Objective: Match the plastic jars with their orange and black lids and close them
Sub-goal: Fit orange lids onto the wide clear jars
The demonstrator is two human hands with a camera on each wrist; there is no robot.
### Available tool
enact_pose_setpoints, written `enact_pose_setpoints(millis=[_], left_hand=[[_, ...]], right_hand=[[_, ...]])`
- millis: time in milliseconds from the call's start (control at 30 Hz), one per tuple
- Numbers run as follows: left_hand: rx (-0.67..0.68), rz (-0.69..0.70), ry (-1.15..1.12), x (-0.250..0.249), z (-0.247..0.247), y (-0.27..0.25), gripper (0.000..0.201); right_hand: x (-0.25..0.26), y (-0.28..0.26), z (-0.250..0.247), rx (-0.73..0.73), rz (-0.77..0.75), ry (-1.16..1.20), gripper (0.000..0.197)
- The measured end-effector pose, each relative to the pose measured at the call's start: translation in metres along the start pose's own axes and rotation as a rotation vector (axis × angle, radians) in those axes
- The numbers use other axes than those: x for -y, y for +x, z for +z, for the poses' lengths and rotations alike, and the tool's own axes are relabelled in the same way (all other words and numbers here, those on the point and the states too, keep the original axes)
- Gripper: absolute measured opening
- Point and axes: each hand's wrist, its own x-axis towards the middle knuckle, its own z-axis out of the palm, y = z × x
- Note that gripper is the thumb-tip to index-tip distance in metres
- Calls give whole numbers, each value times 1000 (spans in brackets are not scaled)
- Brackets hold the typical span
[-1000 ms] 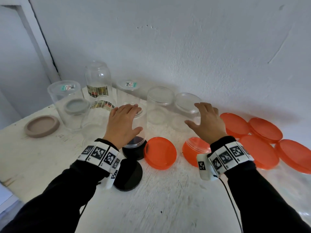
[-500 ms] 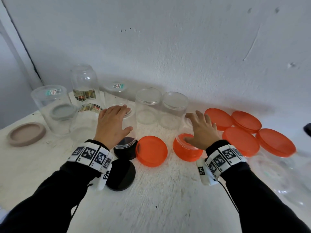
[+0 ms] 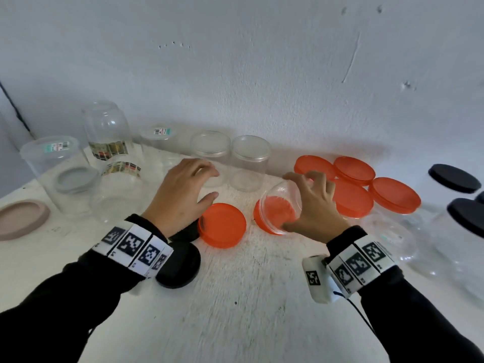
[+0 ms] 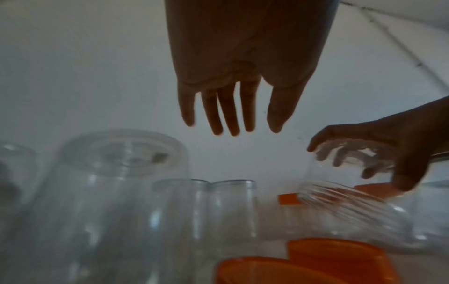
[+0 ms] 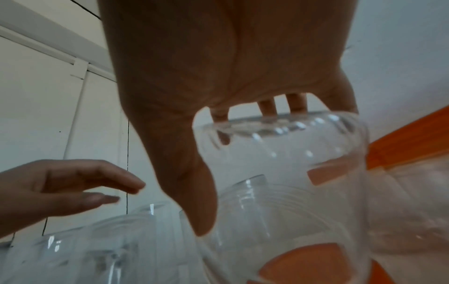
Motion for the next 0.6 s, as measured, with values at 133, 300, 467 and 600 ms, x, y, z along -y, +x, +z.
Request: enact_pose_setpoints(millis=[133,300,467,600], left_hand=[[402,112,-51,-21,20,1,39],[855,111,209,-21,49,8,92],[1030,38,281,-21,60,13,108],[1037,25,291,-20,66,13,99]], right_hand=[[-6,-26,4,-90,1,81,92],[-15,-57,6,-110,32,212,96],[-19,-80,7,-138,104,278,94],[-24,-90,9,-116,179,313,89]])
